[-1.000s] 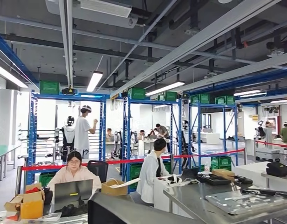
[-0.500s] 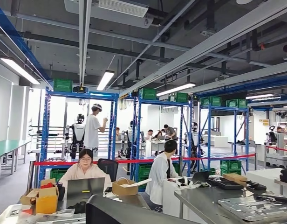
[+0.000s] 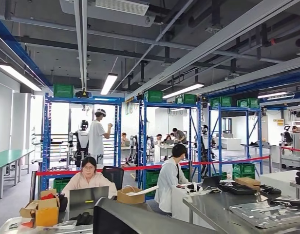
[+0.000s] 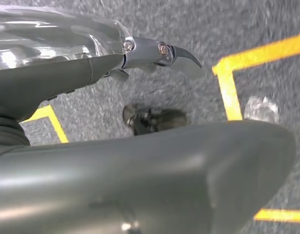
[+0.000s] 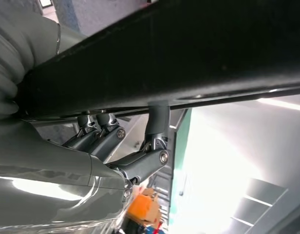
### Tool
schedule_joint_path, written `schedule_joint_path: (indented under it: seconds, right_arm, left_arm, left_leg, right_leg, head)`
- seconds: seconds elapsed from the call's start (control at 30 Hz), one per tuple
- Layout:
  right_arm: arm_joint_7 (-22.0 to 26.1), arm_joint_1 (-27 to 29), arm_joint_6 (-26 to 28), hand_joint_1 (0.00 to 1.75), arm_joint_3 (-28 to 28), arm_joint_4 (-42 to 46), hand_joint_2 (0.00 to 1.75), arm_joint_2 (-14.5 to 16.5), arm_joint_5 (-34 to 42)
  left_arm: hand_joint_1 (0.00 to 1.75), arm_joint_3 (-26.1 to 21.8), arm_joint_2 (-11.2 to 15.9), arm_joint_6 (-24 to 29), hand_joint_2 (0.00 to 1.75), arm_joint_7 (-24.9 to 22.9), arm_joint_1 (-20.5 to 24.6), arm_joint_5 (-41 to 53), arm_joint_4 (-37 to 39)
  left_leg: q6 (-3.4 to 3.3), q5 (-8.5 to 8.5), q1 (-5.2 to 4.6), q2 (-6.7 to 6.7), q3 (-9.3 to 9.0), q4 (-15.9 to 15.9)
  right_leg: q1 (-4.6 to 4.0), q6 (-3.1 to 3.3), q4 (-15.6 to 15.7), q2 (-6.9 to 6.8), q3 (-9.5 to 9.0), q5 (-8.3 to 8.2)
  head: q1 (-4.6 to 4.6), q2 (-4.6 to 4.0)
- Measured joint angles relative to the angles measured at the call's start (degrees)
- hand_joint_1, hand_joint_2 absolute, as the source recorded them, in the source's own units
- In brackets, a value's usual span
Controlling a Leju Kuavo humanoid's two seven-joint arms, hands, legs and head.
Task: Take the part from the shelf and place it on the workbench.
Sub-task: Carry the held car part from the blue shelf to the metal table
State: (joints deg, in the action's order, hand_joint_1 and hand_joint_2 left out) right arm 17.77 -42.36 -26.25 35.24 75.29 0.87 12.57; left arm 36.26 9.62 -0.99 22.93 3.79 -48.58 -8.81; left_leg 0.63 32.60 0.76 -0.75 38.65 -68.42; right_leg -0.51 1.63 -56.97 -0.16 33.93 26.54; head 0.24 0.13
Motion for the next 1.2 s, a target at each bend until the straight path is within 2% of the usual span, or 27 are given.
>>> schedule_joint_path:
  seconds: [0.03, 0.07, 0.1, 0.13, 0.17, 0.2, 0.23, 0.27, 0.33, 0.4, 0.43, 0.47, 0.53, 0.57, 0.6, 0.63, 0.7, 0.73, 0.77, 0.83, 0.87, 0.97, 1.07, 1.1, 1.13, 1.17, 1.2]
  right_arm:
    - [0.0, 0.1, 0.0, 1.75, 0.0, 0.0, 1.75, 0.0, 0.0]
    - [0.0, 0.2, 0.0, 1.75, 0.0, 0.0, 1.75, 0.0, 0.0]
    - [0.0, 0.3, 0.0, 1.75, 0.0, 0.0, 1.75, 0.0, 0.0]
    - [0.0, 0.3, 0.0, 1.75, 0.0, -0.1, 1.75, 0.0, 0.0]
    - [0.0, 0.3, 0.0, 1.75, 0.0, -0.1, 1.75, 0.0, 0.0]
    - [0.0, 0.2, 0.0, 1.75, 0.0, -0.1, 1.75, 0.1, -0.1]
    - [0.0, 0.2, 0.0, 1.75, 0.0, 0.0, 1.75, 0.1, -0.1]
    - [0.0, 0.1, 0.0, 1.75, 0.0, 0.0, 1.75, 0.2, -0.1]
    - [-0.1, 0.2, 0.0, 1.75, 0.0, 0.0, 1.75, 0.2, -0.2]
    - [-0.1, 0.1, 0.0, 1.75, 0.0, 0.0, 1.75, 0.2, -0.2]
    - [-0.1, 0.1, 0.0, 1.75, 0.0, 0.0, 1.75, 0.2, -0.2]
    - [-0.1, 0.1, 0.0, 1.75, 0.0, 0.0, 1.75, 0.2, -0.2]
    - [-0.1, 0.2, 0.0, 1.75, 0.0, 0.0, 1.75, 0.2, -0.2]
    - [-0.1, 0.3, 0.0, 1.75, 0.0, -0.1, 1.75, 0.2, -0.2]
    - [-0.1, 0.4, 0.0, 1.75, 0.0, -0.1, 1.75, 0.2, -0.2]
    - [-0.1, 0.4, 0.0, 1.75, 0.0, -0.1, 1.75, 0.2, -0.2]
    - [-0.1, 0.3, 0.0, 1.75, -0.1, -0.1, 1.75, 0.2, -0.2]
    - [-0.1, 0.1, 0.0, 1.75, -0.1, -0.1, 1.75, 0.2, -0.2]
    - [-0.1, -0.1, 0.0, 1.75, -0.1, -0.1, 1.75, 0.2, -0.2]
    - [-0.1, -0.3, 0.0, 1.75, -0.1, -0.1, 1.75, 0.3, -0.2]
    - [-0.1, -0.4, 0.0, 1.75, -0.1, 0.0, 1.75, 0.3, -0.2]
    - [-0.1, -0.3, 0.0, 1.75, -0.1, 0.1, 1.75, 0.5, -0.2]
    - [-0.1, -0.3, 0.0, 1.75, -0.1, 0.1, 1.75, 0.5, -0.2]
    - [-0.1, -0.4, 0.0, 1.75, -0.1, 0.1, 1.75, 0.5, -0.2]
    - [-0.1, -0.3, 0.0, 1.75, -0.1, 0.0, 1.75, 0.6, -0.2]
    - [-0.1, -0.2, 0.0, 1.75, -0.1, 0.0, 1.75, 0.6, -0.2]
    - [-0.1, -0.1, 0.0, 1.75, 0.0, -0.1, 1.75, 0.7, -0.2]
  left_arm:
    - [0.00, 0.0, 0.0, 0.0, 1.75, 0.0, -0.1, 0.0, 0.0]
    - [0.00, 0.0, 0.0, 0.0, 1.75, 0.1, -0.2, -0.1, 0.0]
    - [0.00, 0.0, 0.0, 0.0, 1.75, 0.1, -0.2, -0.1, 0.0]
    - [0.00, 0.0, 0.0, 0.0, 1.75, 0.1, -0.3, -0.2, 0.0]
    - [0.00, 0.0, 0.0, 0.0, 1.75, 0.1, -0.3, -0.2, 0.0]
    - [0.00, 0.0, 0.0, 0.0, 1.75, 0.1, -0.2, -0.3, 0.0]
    - [0.00, 0.1, -0.1, 0.0, 1.75, 0.1, -0.1, -0.4, 0.0]
    - [0.00, 0.1, -0.1, 0.0, 1.75, 0.2, -0.1, -0.4, 0.0]
    - [0.00, 0.1, -0.1, 0.0, 1.75, 0.2, 0.0, -0.5, 0.0]
    - [0.00, 0.1, -0.1, 0.0, 1.75, 0.2, -0.2, -0.5, 0.0]
    - [0.00, 0.1, -0.1, 0.0, 1.75, 0.2, -0.2, -0.5, 0.0]
    - [0.00, 0.1, -0.1, 0.0, 1.75, 0.2, -0.2, -0.5, 0.0]
    - [0.00, 0.1, -0.1, 0.0, 1.75, 0.2, -0.1, -0.5, 0.0]
    - [0.00, 0.1, -0.1, 0.0, 1.75, 0.2, -0.1, -0.5, 0.0]
    - [0.00, 0.1, -0.1, 0.0, 1.75, 0.3, -0.1, -0.5, 0.0]
    - [0.00, 0.1, -0.1, 0.0, 1.75, 0.3, -0.1, -0.5, 0.0]
    - [0.00, 0.1, -0.1, -0.1, 1.75, 0.4, -0.1, -0.6, 0.0]
    - [0.00, 0.2, -0.2, -0.1, 1.75, 0.5, 0.0, -0.6, 0.0]
    - [0.00, 0.2, -0.3, -0.2, 1.75, 0.5, 0.0, -0.6, 0.0]
    - [0.00, 0.3, -0.5, -0.2, 1.75, 0.5, 0.1, -0.7, 0.0]
    - [0.00, 0.4, -0.5, -0.2, 1.75, 0.5, 0.0, -0.7, 0.0]
    - [0.00, 0.5, -0.5, -0.2, 1.75, 0.5, 0.0, -0.7, 0.0]
    - [0.00, 0.5, -0.5, -0.2, 1.75, 0.5, 0.0, -0.7, 0.0]
    - [0.00, 0.6, -0.5, -0.2, 1.75, 0.5, 0.0, -0.7, 0.0]
    - [0.00, 0.6, -0.5, -0.2, 1.75, 0.5, -0.1, -0.7, 0.0]
    - [0.00, 0.6, -0.4, -0.2, 1.75, 0.5, -0.2, -0.8, 0.0]
    - [0.00, 0.7, -0.4, -0.2, 1.75, 0.5, -0.2, -0.9, 0.0]
  left_leg:
    - [0.27, 0.91, 0.20, 0.03, 2.12, -3.4]
    - [0.55, 0.91, 0.41, 0.07, 3.65, -5.4]
    - [0.81, -0.19, 0.65, 0.11, 4.16, -5.4]
    - [1.08, -2.28, 0.90, 0.19, 3.55, -3.1]
    - [1.39, -4.71, 1.17, 0.33, 2.21, 0.5]
    - [1.61, -6.36, 1.21, 0.44, 0.73, 3.8]
    - [1.45, -7.14, 1.18, 0.54, -0.47, 6.3]
    - [1.12, -7.14, 1.05, 0.59, -1.13, 7.7]
    - [0.03, -6.33, 0.71, 0.49, -1.44, 8.0]
    - [-0.79, -6.05, 0.64, 0.39, -1.75, 8.1]
    - [-1.19, -5.88, 0.64, 0.37, -2.01, 8.2]
    - [-1.57, -5.66, 0.59, 0.36, -2.28, 8.2]
    - [-2.07, -5.20, 0.30, 0.34, -2.80, 8.2]
    - [-2.23, -4.93, 0.10, 0.30, -3.13, 8.2]
    - [-2.33, -4.64, -0.09, 0.22, -3.53, 8.2]
    - [-2.39, -4.31, -0.25, 0.11, -4.03, 8.2]
    - [-2.37, -3.61, -0.36, -0.11, -5.05, 8.3]
    - [-2.27, -3.35, -0.31, -0.20, -5.37, 8.4]
    - [-2.11, -3.18, -0.22, -0.25, -5.48, 8.5]
    - [-1.68, -3.04, -0.12, -0.28, -5.49, 8.8]
    - [-1.46, -2.90, -0.14, -0.23, -5.58, 9.0]
    - [-1.08, -2.48, -0.28, -0.01, -5.91, 9.1]
    - [-1.04, -2.42, -0.29, 0.03, -5.89, 8.9]
    - [-0.93, -1.92, -0.26, 0.03, -5.28, 7.7]
    - [-0.47, -1.07, -0.01, 0.06, -2.61, 3.7]
    - [0.15, -1.68, 0.38, 0.11, -0.57, 1.5]
    - [0.88, -3.08, 0.86, 0.21, 0.92, 0.6]
  right_leg:
    - [0.02, 0.01, 0.0, -0.02, -0.21, 0.20]
    - [0.05, -0.04, 0.0, -0.02, -0.44, 0.44]
    - [0.12, -0.18, -0.1, 0.00, -0.72, 0.72]
    - [0.23, -0.40, -0.2, 0.03, -1.07, 1.07]
    - [0.36, -0.70, -0.4, 0.04, -1.44, 1.55]
    - [0.38, -1.11, -0.7, 0.07, -1.70, 2.07]
    - [0.37, -1.52, -1.1, 0.11, -1.81, 2.52]
    - [0.34, -1.89, -1.3, 0.12, -1.83, 2.84]
    - [0.41, -2.36, -1.4, 0.09, -1.84, 3.12]
    - [0.61, -2.76, -2.3, 0.03, -1.66, 3.88]
    - [0.66, -2.94, -4.2, 0.04, -0.80, 4.77]
    - [0.67, -3.04, -7.3, 0.06, 0.80, 6.02]
    - [0.65, -2.98, -15.2, 0.08, 5.46, 8.51]
    - [0.62, -2.85, -18.0, 0.10, 7.43, 8.81]
    - [0.52, -2.59, -18.6, 0.13, 8.44, 7.96]
    - [0.32, -2.19, -16.9, 0.18, 8.30, 5.94]
    - [-0.45, -1.05, -9.4, 0.33, 5.72, 0.84]
    - [-0.84, -0.51, -6.2, 0.38, 4.47, -0.82]
    - [-1.18, -0.11, -4.1, 0.43, 3.66, -1.50]
    - [-1.42, 0.37, -2.7, 0.44, 3.10, -1.05]
    - [-1.26, 0.42, -1.9, 0.36, 2.62, -0.88]
    - [-0.68, 0.28, 0.0, 0.17, 1.25, -0.96]
    - [-0.70, 0.29, 0.2, 0.18, 1.11, -0.95]
    - [-0.65, 0.34, 0.3, 0.15, 0.91, -0.89]
    - [-0.51, 0.30, 0.3, 0.12, 0.31, -0.45]
    - [-0.28, 0.11, 0.3, 0.11, -0.57, 0.23]
    - [0.02, -0.18, 0.3, 0.09, -1.60, 1.09]
  head:
    - [0.00, 0.00]
    - [0.00, 0.00]
    - [0.00, 0.00]
    - [0.00, 0.00]
    - [0.00, 0.00]
    - [0.01, 0.00]
    - [-0.02, 0.00]
    - [-0.05, 0.01]
    - [-0.10, 0.01]
    - [-0.09, 0.01]
    - [-0.09, 0.01]
    - [-0.10, 0.01]
    - [-0.11, 0.00]
    - [-0.11, 0.00]
    - [-0.11, 0.00]
    - [-0.11, 0.00]
    - [-0.10, 0.00]
    - [-0.12, 0.01]
    - [-0.15, 0.03]
    - [-0.25, 0.07]
    - [-0.27, 0.08]
    - [-0.28, 0.07]
    - [-0.28, 0.07]
    - [-0.28, 0.07]
    - [-0.28, 0.05]
    - [-0.28, 0.04]
    - [-0.27, 0.02]
